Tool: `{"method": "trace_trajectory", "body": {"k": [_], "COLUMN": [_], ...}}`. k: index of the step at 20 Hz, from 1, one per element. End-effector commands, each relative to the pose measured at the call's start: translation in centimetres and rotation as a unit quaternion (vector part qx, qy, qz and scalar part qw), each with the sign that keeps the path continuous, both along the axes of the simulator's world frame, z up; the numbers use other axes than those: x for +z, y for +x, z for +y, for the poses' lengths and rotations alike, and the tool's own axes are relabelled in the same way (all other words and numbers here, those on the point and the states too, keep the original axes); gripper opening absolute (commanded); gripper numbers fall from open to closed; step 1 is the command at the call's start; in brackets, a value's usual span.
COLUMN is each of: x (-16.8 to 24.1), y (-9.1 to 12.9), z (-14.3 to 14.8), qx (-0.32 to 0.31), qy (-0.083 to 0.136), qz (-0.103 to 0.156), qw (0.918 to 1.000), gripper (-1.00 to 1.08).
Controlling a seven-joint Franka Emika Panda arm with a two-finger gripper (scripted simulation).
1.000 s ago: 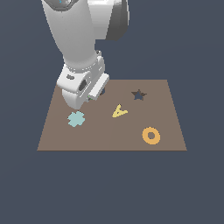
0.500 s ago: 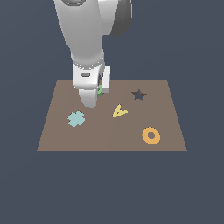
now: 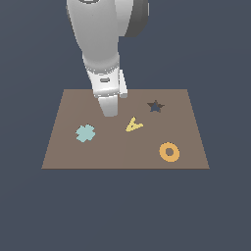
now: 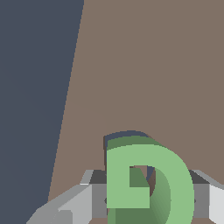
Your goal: Insert a designated object into the corresponding slot on a board.
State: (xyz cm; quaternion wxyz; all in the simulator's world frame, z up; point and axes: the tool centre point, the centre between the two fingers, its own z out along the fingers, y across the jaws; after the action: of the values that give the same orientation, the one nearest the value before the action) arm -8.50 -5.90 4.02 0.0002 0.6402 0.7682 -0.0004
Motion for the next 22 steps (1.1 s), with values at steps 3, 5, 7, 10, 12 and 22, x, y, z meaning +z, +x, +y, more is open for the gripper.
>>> {"method": "trace_trajectory", "body": {"k": [3, 5, 7, 10, 12, 22], "x": [0.0, 0.0, 0.0, 0.0, 0.0, -1.0], "y": [-0.2, -0.3, -0.3, -0.3, -0.3, -0.2], "z": [0.1, 0.1, 0.1, 0.1, 0.1, 0.1], "qx": [0.025, 0.030, 0.032, 0.028, 0.027, 0.027], "qy": [0.000, 0.000, 0.000, 0.000, 0.000, 0.000], "qz": [0.000, 0.000, 0.000, 0.000, 0.000, -0.001], "qw": [0.9997, 0.9996, 0.9995, 0.9996, 0.9996, 0.9996], "gripper": [-1.00, -1.00, -1.00, -1.00, -1.00, 1.00]}}
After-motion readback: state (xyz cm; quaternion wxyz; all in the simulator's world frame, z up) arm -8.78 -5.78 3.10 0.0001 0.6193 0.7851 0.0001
